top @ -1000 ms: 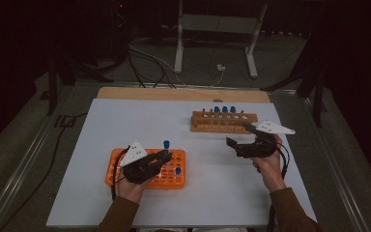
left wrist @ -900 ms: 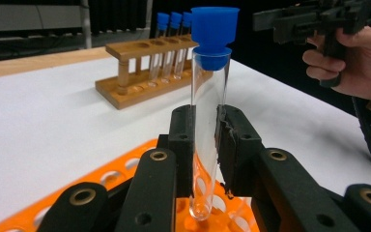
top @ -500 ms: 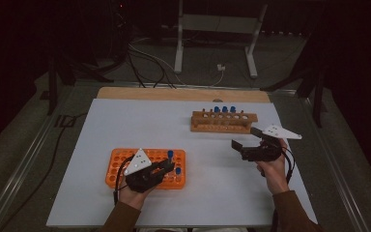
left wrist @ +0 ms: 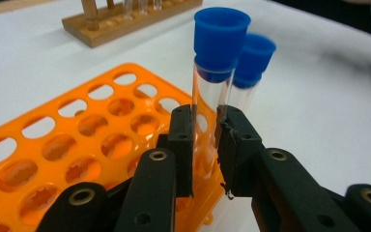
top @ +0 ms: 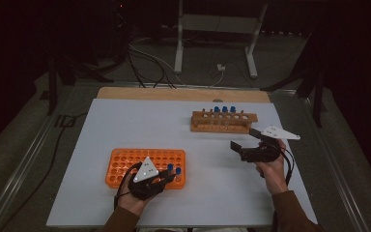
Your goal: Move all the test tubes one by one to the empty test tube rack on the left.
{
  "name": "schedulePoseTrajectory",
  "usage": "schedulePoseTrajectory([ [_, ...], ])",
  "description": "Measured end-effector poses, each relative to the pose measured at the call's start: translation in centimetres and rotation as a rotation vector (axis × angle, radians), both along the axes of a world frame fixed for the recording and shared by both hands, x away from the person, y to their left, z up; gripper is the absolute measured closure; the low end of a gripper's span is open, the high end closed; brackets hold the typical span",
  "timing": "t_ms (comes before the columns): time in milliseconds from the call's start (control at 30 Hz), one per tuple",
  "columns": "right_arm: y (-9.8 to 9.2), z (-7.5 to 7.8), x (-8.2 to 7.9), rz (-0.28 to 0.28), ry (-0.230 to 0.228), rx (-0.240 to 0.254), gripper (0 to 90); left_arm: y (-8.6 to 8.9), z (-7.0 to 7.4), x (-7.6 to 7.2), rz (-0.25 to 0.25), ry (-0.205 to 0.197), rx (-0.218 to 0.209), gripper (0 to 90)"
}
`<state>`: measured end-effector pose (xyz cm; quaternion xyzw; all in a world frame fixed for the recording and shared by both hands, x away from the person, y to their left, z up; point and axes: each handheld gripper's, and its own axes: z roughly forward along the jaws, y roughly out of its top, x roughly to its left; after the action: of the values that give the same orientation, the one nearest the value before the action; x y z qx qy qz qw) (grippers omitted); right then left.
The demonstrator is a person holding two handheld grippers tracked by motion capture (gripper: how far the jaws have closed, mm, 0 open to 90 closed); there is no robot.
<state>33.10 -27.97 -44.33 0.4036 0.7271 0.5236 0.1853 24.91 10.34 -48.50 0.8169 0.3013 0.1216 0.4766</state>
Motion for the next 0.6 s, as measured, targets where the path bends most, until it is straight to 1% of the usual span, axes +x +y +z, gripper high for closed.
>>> schedulePoseTrajectory([
  [167,0.17,-0.13,0.05,0.005,0.004,-0.003,0.0,0.1,-0.14,0.06,-0.003,0.007,0.011,77.9],
  [233,0.25,-0.19,0.06,0.01,0.006,-0.004,0.0,-0.01,-0.28,0.11,-0.005,0.008,0.024,77.9],
  [300,0.33,-0.23,0.07,0.012,0.007,-0.006,0.0,-0.27,-0.54,0.15,-0.011,0.008,0.053,77.9],
  [433,0.4,-0.31,0.1,0.014,0.01,-0.007,0.0,-0.65,-0.64,0.05,-0.021,-0.005,0.079,77.6],
  [600,0.45,-0.4,0.14,0.015,0.012,-0.01,0.0,-0.61,-0.65,0.04,-0.018,0.003,0.071,76.9],
])
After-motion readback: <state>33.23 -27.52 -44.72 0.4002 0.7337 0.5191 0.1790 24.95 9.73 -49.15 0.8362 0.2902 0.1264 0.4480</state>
